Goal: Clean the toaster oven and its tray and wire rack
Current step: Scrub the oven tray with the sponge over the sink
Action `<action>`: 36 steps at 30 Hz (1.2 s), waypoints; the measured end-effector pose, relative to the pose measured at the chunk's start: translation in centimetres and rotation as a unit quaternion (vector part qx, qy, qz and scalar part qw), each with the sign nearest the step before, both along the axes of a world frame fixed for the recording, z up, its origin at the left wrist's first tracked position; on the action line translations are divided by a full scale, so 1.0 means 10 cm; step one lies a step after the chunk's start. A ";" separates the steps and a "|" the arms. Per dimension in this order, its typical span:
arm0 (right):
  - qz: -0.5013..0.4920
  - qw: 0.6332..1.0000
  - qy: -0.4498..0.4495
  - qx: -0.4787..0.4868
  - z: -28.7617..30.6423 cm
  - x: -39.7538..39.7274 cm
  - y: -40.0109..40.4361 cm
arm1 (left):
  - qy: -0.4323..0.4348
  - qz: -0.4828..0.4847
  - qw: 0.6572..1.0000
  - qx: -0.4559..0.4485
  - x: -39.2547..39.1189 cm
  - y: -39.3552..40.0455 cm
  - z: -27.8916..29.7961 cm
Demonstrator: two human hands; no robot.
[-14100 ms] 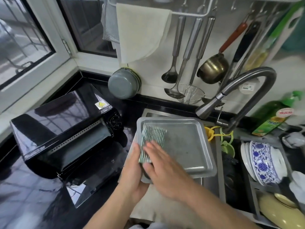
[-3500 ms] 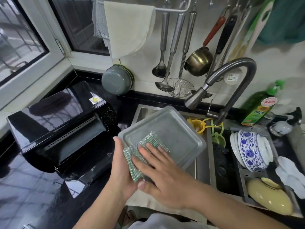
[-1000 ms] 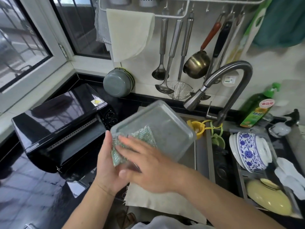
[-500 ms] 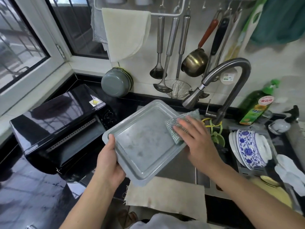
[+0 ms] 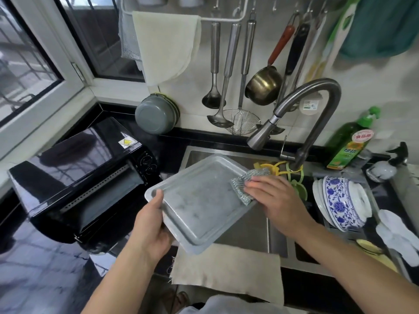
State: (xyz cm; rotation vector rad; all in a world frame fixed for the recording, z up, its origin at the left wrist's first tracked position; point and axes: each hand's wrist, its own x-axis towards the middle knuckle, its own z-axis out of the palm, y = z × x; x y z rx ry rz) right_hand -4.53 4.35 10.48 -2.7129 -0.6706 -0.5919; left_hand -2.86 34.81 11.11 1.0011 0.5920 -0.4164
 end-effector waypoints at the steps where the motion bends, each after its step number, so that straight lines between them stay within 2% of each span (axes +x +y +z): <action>1: 0.012 1.000 0.008 0.000 0.01 0.01 -0.01 | -0.006 -0.017 1.000 0.024 0.03 0.01 0.00; 3: 0.016 0.998 0.063 0.005 0.05 0.04 -0.06 | -0.041 -0.060 0.985 0.157 0.04 0.02 -0.03; 5: 0.020 0.988 0.150 0.011 0.15 0.10 -0.10 | -0.118 -0.124 0.920 0.352 0.00 0.08 -0.12; 6: 0.019 0.980 0.197 0.023 0.20 0.12 -0.12 | -0.158 -0.146 0.886 0.411 -0.03 0.11 -0.16; 7: 0.012 0.969 0.243 0.044 0.24 0.15 -0.13 | -0.184 -0.172 0.874 0.415 -0.06 0.15 -0.20; 9: -0.009 0.941 0.325 0.097 0.29 0.21 -0.13 | -0.210 -0.230 0.895 0.319 -0.15 0.17 -0.24; 11: -0.033 0.914 0.374 0.151 0.36 0.29 -0.15 | -0.244 -0.276 0.898 0.240 -0.21 0.18 -0.26; 14: -0.051 0.875 0.407 0.256 0.40 0.38 -0.18 | -0.271 -0.235 0.911 0.204 -0.17 0.12 -0.25; 16: -0.055 0.829 0.424 0.362 0.35 0.41 -0.13 | -0.267 -0.182 0.933 0.159 -0.14 0.06 -0.23; 18: -0.098 0.762 0.383 0.512 0.24 0.42 -0.03 | -0.243 -0.148 0.951 0.118 -0.13 0.02 -0.21; 19: -0.145 0.719 0.336 0.590 0.20 0.43 0.02 | -0.230 -0.135 0.958 0.102 -0.13 0.01 -0.21; 20: -0.206 0.695 0.272 0.633 0.17 0.42 0.06 | -0.219 -0.123 0.964 0.089 -0.13 0.00 -0.21; 21: -0.276 0.701 0.201 0.626 0.13 0.40 0.09 | -0.210 -0.111 0.968 0.078 -0.14 0.00 -0.22; 23: -0.372 0.763 0.077 0.523 0.07 0.29 0.19 | -0.201 -0.090 0.973 0.065 -0.17 0.02 -0.24; 25: -0.340 0.859 0.039 0.380 0.06 0.16 0.34 | -0.202 -0.076 0.974 0.066 -0.19 0.01 -0.25; 27: -0.266 0.920 0.080 0.276 0.01 0.08 0.52 | -0.211 -0.073 0.972 0.075 -0.21 -0.05 -0.23; 30: -0.174 0.963 0.087 0.188 0.02 -0.01 0.83 | -0.247 -0.097 0.956 0.126 -0.24 -0.21 -0.20; 33: -0.012 0.988 0.072 0.135 0.01 -0.15 1.12 | -0.272 -0.102 0.947 0.141 -0.27 -0.27 -0.22; 35: -0.007 0.993 0.061 0.100 0.00 -0.10 0.98 | -0.267 -0.084 0.950 0.138 -0.29 -0.23 -0.23; 36: -0.055 0.992 0.065 0.090 -0.01 -0.06 0.83 | -0.264 -0.072 0.952 0.137 -0.29 -0.19 -0.23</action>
